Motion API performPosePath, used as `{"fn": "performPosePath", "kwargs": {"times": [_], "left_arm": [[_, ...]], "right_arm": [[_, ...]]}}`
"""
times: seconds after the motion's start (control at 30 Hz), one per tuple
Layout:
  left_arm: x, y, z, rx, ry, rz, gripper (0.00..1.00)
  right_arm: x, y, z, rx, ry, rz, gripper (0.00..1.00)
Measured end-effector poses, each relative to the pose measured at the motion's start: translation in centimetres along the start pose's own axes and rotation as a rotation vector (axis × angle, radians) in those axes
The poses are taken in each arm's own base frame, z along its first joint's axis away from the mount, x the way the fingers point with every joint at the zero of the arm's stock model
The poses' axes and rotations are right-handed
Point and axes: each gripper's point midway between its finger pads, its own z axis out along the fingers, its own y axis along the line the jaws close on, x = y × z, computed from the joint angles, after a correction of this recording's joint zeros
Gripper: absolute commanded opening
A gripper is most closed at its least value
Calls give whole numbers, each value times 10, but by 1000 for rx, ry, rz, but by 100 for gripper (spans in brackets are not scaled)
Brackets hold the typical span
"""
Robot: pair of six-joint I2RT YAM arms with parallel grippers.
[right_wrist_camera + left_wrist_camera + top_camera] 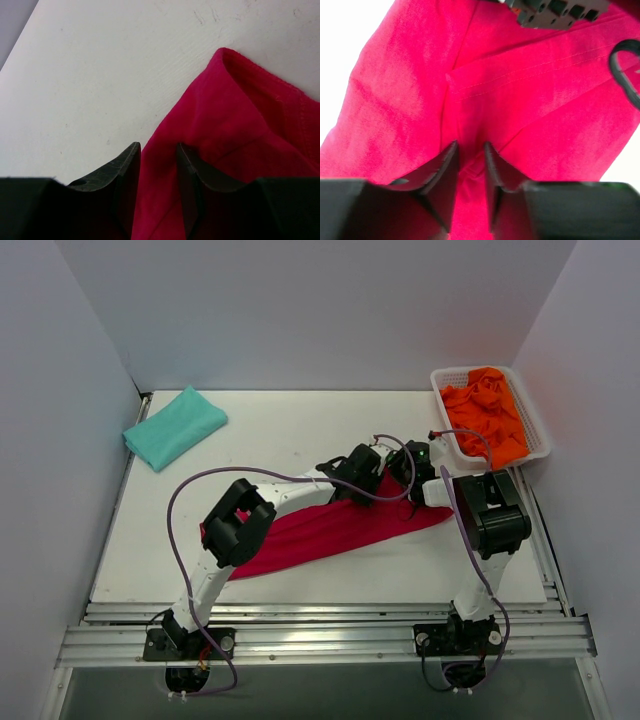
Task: Fold and stack the t-shirts
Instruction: Rotate the tshirt 90 degrees
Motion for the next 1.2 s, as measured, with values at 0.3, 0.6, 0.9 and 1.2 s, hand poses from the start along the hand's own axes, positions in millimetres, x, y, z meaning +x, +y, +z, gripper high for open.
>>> {"fn": "performPosePath", "kwargs": {"times": [0.3, 0.6, 0.9, 1.2], "left_arm": [[2, 3, 1, -32, -4, 19, 2], [24, 4, -21, -86, 7, 55, 4], [65, -37, -87, -86, 35, 145, 82], [14, -38, -127, -36, -146, 84, 97]], "right_arm": [[0, 1, 1, -5, -2, 1, 30], [3, 4, 3, -22, 8, 1, 29], [10, 12, 4, -49, 35, 0, 29], [10, 13, 5, -53, 37, 0, 29]]}}
